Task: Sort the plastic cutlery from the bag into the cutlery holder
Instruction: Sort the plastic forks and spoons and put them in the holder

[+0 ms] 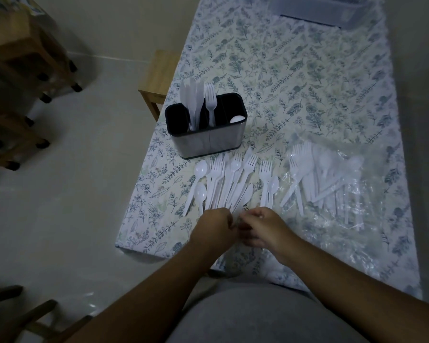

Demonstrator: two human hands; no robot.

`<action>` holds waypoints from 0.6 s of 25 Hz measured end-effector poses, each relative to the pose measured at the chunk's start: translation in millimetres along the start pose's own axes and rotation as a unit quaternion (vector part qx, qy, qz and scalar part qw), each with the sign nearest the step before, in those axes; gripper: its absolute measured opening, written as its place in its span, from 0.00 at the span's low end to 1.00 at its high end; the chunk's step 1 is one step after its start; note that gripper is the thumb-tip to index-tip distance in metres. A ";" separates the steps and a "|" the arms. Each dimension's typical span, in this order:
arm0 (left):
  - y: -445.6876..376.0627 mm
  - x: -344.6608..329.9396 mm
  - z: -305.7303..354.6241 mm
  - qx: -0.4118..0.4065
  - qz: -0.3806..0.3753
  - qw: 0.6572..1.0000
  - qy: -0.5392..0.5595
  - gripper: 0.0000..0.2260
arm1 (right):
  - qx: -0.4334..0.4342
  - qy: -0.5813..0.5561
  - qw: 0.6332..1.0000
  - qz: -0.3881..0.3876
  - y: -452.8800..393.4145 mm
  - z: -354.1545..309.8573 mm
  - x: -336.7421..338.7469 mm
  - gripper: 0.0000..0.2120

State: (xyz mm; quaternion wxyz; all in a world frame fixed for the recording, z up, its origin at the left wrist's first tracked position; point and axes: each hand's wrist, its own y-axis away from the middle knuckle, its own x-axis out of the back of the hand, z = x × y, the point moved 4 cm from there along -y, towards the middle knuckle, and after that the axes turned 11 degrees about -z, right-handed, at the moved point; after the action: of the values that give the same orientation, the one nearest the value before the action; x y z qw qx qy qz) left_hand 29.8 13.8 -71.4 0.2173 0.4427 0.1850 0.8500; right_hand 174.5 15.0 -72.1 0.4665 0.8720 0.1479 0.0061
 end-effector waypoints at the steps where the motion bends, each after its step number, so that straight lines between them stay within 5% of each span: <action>1: 1.9 -1.3 3.3 -0.037 -0.005 0.999 0.020 0.08 | 0.009 0.014 1.000 0.007 -2.6 1.8 -0.3 0.12; 3: 8.8 -3.5 6.8 -0.088 0.018 0.994 0.055 0.08 | 0.029 0.065 0.996 0.049 -5.7 3.2 1.0 0.14; 6: 13.5 -1.5 -1.2 -0.015 0.063 0.998 0.018 0.10 | 0.061 0.016 0.993 0.100 -5.4 0.7 9.5 0.10; 9: 6.1 -3.3 -5.6 0.050 0.024 0.997 -0.045 0.09 | 0.064 -0.037 0.994 0.082 -5.2 1.1 12.4 0.07; 15: 5.2 -0.6 3.6 0.022 -0.001 0.997 -0.068 0.07 | 0.060 -0.127 0.989 0.048 -0.7 3.1 3.1 0.08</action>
State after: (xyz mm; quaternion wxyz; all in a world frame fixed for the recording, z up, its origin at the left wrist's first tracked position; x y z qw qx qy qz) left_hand 32.1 9.6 -67.2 0.2209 0.5043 0.1889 0.8132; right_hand 177.8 13.7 -74.8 0.4270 0.8985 0.0458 -0.0908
